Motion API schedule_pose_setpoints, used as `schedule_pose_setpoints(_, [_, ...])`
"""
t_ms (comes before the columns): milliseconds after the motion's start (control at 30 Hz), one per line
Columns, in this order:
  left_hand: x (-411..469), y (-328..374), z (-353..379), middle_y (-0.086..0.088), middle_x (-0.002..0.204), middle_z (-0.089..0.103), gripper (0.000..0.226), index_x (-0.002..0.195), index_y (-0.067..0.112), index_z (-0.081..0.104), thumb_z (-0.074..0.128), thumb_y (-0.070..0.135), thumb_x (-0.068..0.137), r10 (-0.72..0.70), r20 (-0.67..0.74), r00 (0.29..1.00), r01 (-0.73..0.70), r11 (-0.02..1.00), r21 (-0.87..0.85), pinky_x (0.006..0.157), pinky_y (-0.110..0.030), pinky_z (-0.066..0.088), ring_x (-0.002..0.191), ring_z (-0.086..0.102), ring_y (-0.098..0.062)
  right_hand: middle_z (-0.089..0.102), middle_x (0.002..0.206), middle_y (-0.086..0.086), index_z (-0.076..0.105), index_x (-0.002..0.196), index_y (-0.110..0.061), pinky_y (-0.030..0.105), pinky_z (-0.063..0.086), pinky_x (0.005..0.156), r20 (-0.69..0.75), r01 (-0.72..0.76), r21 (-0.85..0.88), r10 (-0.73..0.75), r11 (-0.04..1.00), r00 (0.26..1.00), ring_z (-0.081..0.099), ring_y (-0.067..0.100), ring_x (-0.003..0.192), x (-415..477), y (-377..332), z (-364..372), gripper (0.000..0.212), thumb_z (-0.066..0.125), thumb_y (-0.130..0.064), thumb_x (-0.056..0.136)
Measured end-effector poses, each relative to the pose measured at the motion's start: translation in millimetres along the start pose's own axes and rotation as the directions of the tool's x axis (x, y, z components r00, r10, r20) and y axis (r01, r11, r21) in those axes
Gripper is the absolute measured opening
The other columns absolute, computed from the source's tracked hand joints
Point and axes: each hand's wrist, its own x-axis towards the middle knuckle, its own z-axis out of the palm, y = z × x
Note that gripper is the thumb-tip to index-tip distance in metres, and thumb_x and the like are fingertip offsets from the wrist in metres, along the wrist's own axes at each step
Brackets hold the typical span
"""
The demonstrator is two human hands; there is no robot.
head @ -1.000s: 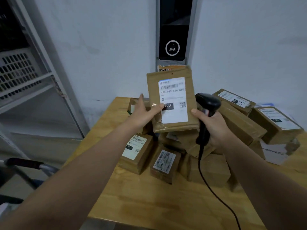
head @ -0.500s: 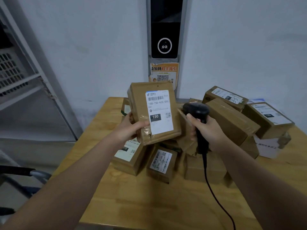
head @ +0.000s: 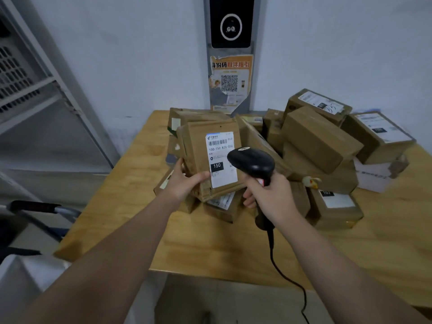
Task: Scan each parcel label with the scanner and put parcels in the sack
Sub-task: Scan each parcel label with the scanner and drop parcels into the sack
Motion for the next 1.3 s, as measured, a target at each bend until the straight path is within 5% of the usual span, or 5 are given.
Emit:
schedule_pose_setpoints(300, [-32.2,-11.2,25.3,0.004,0.126,0.052,0.093,0.152,0.026,0.022,0.079,0.026,0.078,0.008,-0.042,0.999,-0.010,0.999,-0.049,0.090,-0.031,0.044,0.107,0.053,-0.015,0.062,0.049,0.003,0.063,0.072,-0.004,0.031,0.057,0.056,0.002,-0.007,0.004,0.007,1.000,1.000,0.063,0.015,0.047,-36.3,11.3,-28.3,0.031,0.066,-0.030,0.089])
schedule_pose_setpoints(867, [-57.5,-14.1,35.0,0.000,0.131,0.053,0.092,0.150,0.027,0.022,0.079,0.025,0.078,0.007,-0.050,0.999,-0.011,0.997,-0.081,0.073,-0.022,0.046,0.105,0.057,-0.016,0.063,0.054,0.010,0.063,0.067,-0.003,0.030,0.057,0.056,0.013,0.009,0.021,-0.009,1.000,1.000,0.063,0.019,0.049,-53.5,11.5,-45.5,0.035,0.064,-0.029,0.090])
schedule_pose_setpoints(1067, [-76.9,-17.8,32.8,0.008,0.114,0.052,0.086,0.149,0.026,0.024,0.077,0.026,0.080,0.030,-0.118,0.993,-0.040,0.996,-0.084,0.077,-0.023,0.045,0.100,0.054,-0.010,0.061,0.052,0.005,0.064,0.072,-0.001,0.027,0.055,0.052,0.035,-0.002,0.094,-0.001,0.996,0.999,0.063,0.020,0.051,-56.8,17.8,-37.3,0.032,0.066,-0.028,0.090])
schedule_pose_setpoints(1200, [-97.3,-31.0,19.4,0.007,0.121,0.058,0.081,0.144,0.031,0.030,0.078,0.028,0.079,0.029,-0.134,0.991,-0.047,0.990,-0.130,0.095,-0.037,0.050,0.111,0.059,-0.015,0.058,0.053,0.008,0.062,0.074,0.000,0.026,0.052,0.049,0.059,-0.005,0.131,-0.003,0.991,0.998,0.060,0.020,0.050,-62.2,24.5,-19.0,0.029,0.065,-0.023,0.090])
schedule_pose_setpoints(1300, [-117.2,-40.8,-0.7,0.009,0.119,0.059,0.067,0.129,0.038,0.037,0.079,0.026,0.078,0.049,-0.153,0.987,-0.067,0.991,-0.116,0.095,-0.039,0.051,0.113,0.060,-0.016,0.056,0.050,0.003,0.061,0.077,0.001,0.027,0.051,0.049,0.079,-0.018,0.167,0.005,0.986,0.997,0.058,0.019,0.048,-71.9,29.2,5.6,0.028,0.066,-0.023,0.090])
